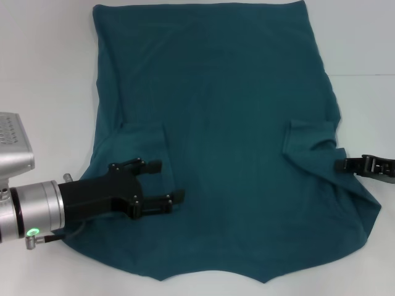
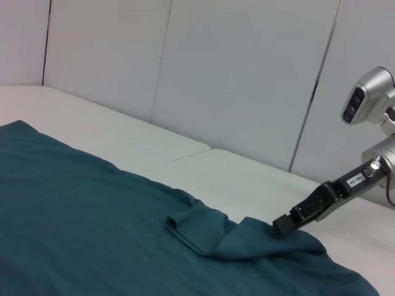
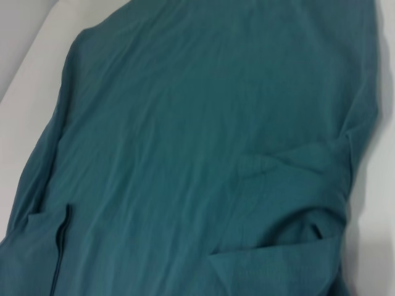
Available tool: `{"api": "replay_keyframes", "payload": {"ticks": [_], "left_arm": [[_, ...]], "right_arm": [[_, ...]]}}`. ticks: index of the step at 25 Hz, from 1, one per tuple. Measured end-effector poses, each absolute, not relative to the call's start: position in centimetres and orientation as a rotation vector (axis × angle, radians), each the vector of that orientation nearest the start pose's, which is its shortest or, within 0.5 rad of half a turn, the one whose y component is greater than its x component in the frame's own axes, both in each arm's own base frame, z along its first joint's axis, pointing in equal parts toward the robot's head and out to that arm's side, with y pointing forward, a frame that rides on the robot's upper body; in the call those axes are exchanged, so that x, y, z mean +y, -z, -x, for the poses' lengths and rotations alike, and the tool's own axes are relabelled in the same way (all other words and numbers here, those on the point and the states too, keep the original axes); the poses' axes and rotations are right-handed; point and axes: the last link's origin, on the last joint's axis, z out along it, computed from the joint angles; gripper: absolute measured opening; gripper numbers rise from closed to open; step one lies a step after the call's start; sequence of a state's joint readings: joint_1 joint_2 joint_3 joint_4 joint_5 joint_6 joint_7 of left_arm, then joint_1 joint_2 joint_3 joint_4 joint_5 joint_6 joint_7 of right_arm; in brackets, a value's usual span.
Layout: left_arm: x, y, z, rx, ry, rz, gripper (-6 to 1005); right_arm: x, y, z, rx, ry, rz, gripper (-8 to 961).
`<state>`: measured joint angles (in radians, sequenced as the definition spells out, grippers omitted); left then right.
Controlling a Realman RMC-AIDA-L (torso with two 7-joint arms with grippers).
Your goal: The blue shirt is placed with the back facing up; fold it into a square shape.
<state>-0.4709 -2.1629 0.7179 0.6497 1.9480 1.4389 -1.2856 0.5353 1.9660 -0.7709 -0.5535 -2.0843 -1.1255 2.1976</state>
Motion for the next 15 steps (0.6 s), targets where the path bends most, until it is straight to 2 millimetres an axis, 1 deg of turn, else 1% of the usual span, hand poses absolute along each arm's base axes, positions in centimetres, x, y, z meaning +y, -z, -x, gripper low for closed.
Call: {"api": "replay_keyframes", "payload": {"ticks": [8, 13, 15], "left_arm": [[31.94, 3.34, 26.61, -0.623, 0.714, 2.635, 886], [31.98, 3.31, 26.63, -0.622, 0.714, 2.631, 886], [32.01, 3.28, 26.66, -0.623, 0.713, 2.628, 886]], "right_arm": [[36.50, -2.78, -33.66, 1.640, -0.494, 2.042, 195], [36.45, -2.73, -33.61, 1.592, -0.515, 2.061, 4], [36.46, -2.76, -33.41, 1.565, -0.529, 2.081, 2]]}}
